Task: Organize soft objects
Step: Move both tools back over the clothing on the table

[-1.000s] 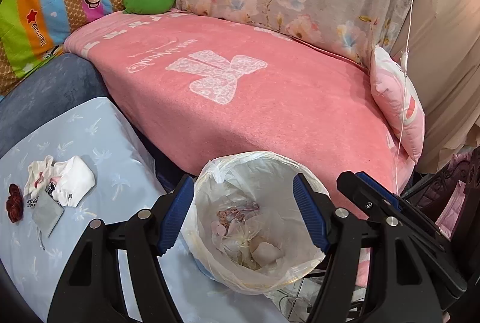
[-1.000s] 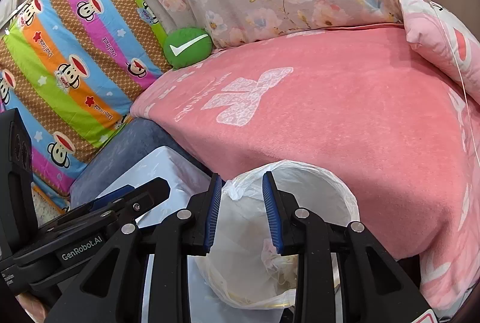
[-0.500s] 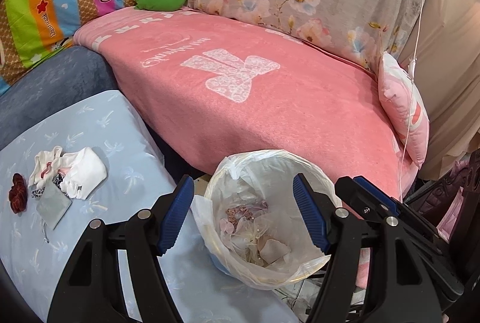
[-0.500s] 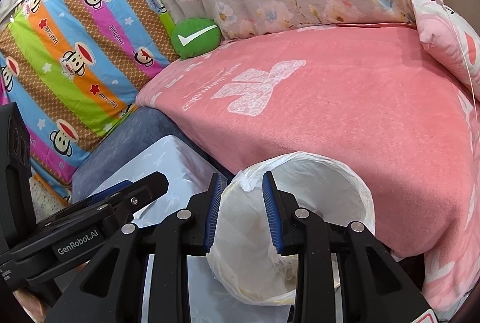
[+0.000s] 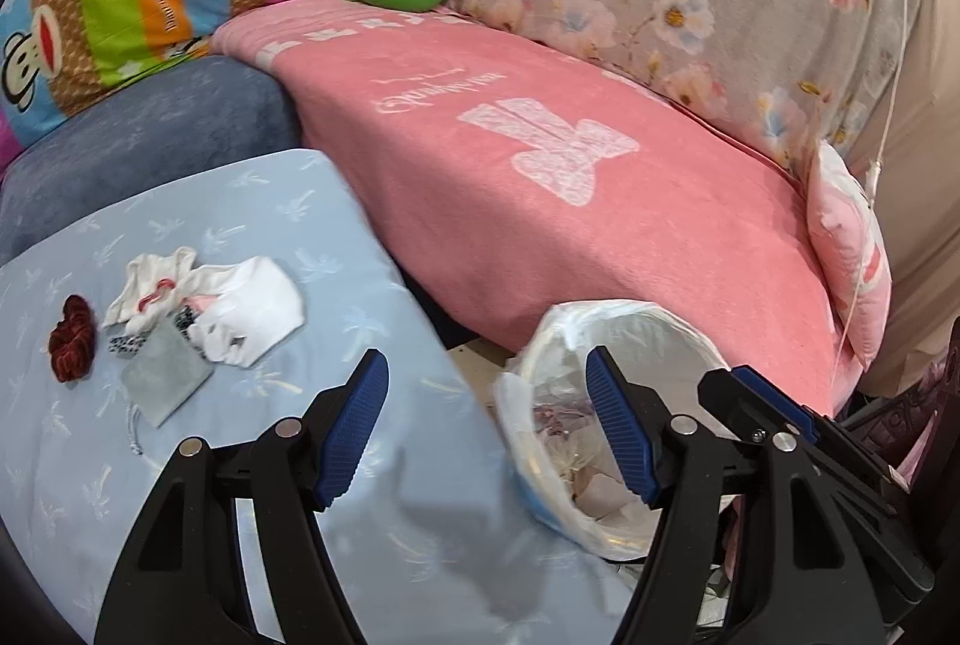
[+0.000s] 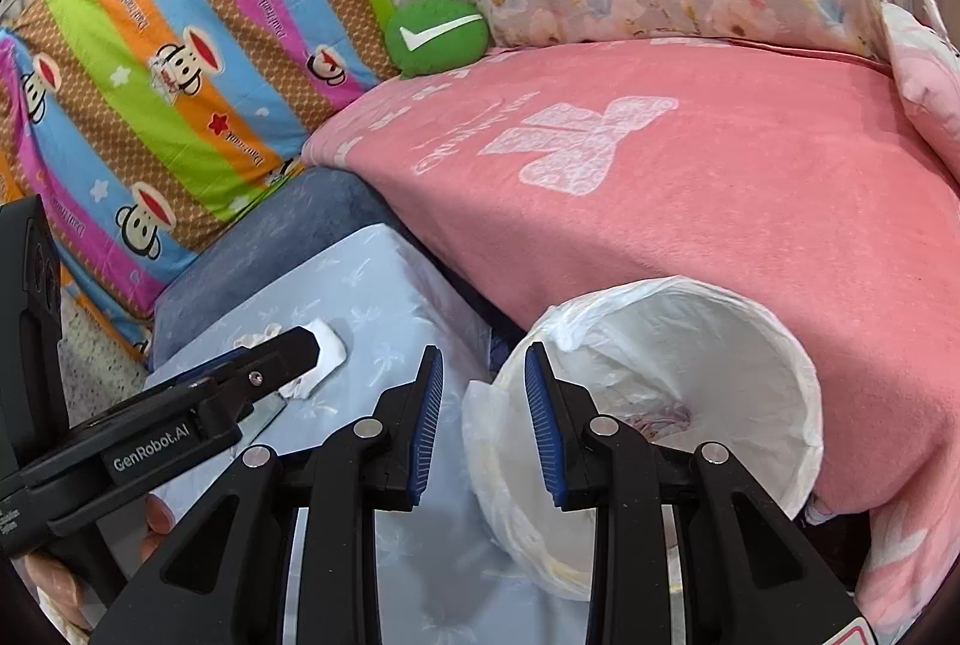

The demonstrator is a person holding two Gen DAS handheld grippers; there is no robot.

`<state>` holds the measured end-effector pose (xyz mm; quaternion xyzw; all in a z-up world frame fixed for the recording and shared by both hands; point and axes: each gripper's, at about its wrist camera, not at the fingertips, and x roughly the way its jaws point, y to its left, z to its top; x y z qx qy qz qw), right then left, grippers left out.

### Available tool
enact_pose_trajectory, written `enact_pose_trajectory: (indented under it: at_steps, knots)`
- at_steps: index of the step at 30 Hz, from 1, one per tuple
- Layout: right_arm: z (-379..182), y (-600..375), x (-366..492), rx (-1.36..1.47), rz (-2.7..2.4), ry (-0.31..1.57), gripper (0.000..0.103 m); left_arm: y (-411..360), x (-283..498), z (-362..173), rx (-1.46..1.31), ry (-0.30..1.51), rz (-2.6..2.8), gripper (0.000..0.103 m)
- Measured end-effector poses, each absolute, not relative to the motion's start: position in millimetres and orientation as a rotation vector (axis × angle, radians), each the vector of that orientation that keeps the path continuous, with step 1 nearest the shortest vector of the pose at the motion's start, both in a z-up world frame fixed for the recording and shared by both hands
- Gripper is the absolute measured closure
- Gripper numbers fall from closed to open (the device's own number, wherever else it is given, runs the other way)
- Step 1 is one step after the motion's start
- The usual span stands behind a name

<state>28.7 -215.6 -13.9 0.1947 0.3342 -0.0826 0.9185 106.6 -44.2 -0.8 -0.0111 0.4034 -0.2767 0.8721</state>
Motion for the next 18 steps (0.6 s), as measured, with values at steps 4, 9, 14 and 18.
enact_pose_trajectory:
  at_steps: [4, 9, 14, 18]
  knots:
    - [-17.6, -194.7, 40.1, 0.374, -0.143, 0.711, 0.074, -19.0, 115.2, -7.0, -0.045, 0.853, -0.531, 0.038]
    - [-21.6, -167.4, 56.7, 0.345, -0.1, 0.737, 0.074, 14.7, 125.3, -19.1, -0.053, 0.873, -0.461, 0.038]
    - [-27.7, -135.2, 76.7, 0.309, -0.049, 0.768, 0.073, 55.3, 136.2, -34.5, -0.071, 0.9, -0.375, 0.038]
    - [-33.8, -113.6, 92.9, 0.277, -0.018, 0.791, 0.068, 85.5, 145.1, -46.9, -0.049, 0.913, -0.291, 0.038]
